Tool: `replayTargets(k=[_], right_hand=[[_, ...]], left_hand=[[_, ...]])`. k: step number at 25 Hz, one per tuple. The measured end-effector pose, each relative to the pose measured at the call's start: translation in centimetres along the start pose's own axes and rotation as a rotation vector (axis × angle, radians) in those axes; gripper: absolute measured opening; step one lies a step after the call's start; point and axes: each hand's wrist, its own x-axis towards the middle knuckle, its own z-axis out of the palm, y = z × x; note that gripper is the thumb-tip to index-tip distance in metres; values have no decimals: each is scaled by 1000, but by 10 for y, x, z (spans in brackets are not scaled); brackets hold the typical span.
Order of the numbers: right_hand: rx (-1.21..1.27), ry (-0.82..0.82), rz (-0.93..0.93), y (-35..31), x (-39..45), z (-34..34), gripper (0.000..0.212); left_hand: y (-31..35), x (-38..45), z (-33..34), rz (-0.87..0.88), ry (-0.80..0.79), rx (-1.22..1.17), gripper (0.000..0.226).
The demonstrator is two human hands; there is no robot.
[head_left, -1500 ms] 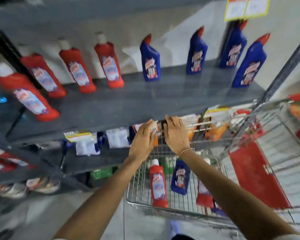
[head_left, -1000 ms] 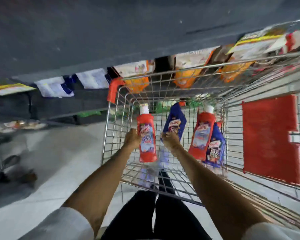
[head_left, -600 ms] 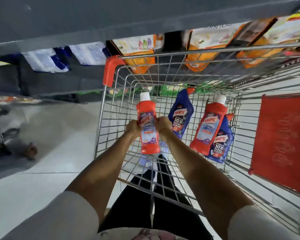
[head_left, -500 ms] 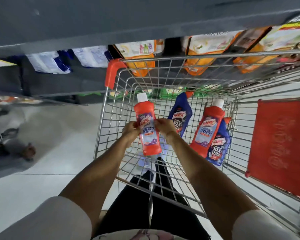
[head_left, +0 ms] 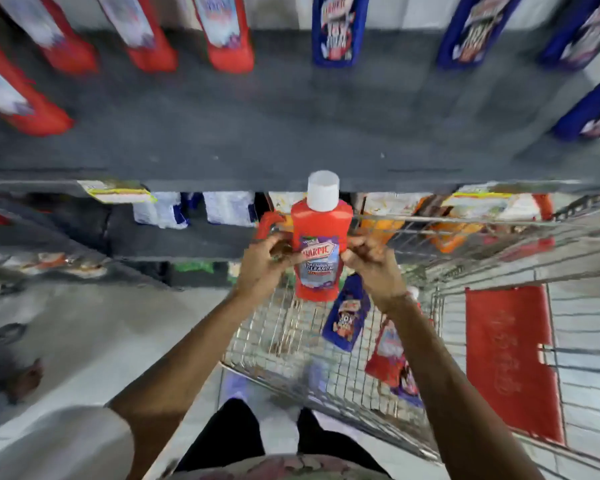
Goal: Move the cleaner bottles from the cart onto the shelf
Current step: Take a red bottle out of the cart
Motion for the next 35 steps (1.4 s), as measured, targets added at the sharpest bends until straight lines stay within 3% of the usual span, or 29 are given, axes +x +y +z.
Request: replayTargets(k=[3,9,13,18,21,26,31,33,35], right_hand=[[-16,-46,-120,-69,20,36,23],[-54,-127,-295,-156,59,129,14],[-59,-149,-343,-179,90,216,21],[-41,-122,-341,-174,145,300,14],[-53,-86,-318,-166,167,324,25],[-54,-64,-277,-150,189,351,25],[-114,-146,-288,-153,187,349,29],[-152,-128,-316,-155,178,349,36],[-243,7,-399,-151,163,343,33]], left_hand=[[54,-2,-53,179,95,-28,30],[118,4,-159,362,217,-82,22],[125,24,-244,404,291,-93,21],[118,57,-316,381,373,-119,26],[103,75,-333,363,419,-105,27],[74,100,-357,368,417,-65,26],[68,101,-350,448,417,100,31],[65,91,-338,456,529,108,34],[66,72,-317,501,719,92,30]])
